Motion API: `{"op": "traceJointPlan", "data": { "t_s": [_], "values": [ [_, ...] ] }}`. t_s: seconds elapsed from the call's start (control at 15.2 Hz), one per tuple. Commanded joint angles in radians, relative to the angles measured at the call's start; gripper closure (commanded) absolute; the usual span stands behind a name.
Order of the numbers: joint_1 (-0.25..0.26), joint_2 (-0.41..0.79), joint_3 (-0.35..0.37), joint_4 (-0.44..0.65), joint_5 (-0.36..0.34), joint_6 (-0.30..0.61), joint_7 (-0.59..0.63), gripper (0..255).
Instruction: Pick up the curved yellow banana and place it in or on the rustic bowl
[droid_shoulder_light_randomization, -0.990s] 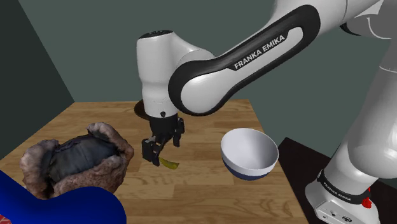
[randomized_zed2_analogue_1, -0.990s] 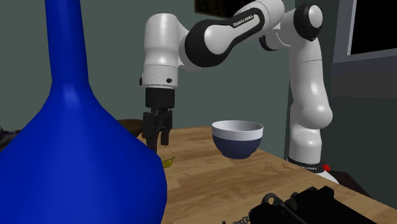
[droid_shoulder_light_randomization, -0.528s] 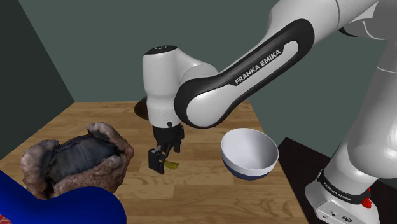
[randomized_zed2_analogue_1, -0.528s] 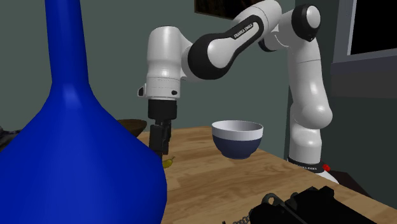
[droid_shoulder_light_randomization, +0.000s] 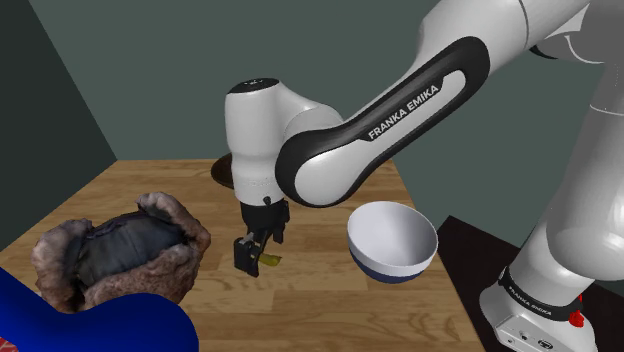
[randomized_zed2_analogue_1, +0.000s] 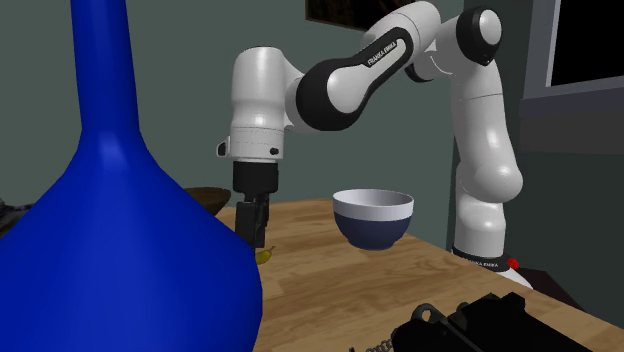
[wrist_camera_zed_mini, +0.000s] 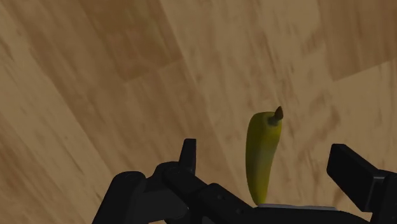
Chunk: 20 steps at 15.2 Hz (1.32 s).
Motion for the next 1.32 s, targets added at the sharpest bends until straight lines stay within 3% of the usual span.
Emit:
{"op": "traceJointPlan", "data": {
  "t_s": [0.0, 0.59, 1.25],
  "values": [
    [0.0, 0.0, 0.0, 0.0, 0.0, 0.0, 0.0, 255],
    [0.0, 0.0, 0.0, 0.0, 0.0, 0.0, 0.0, 255],
    [-0.017, -0.07, 0.012, 0.073, 0.063, -0.124, -0.038, 255]
  ]
}}
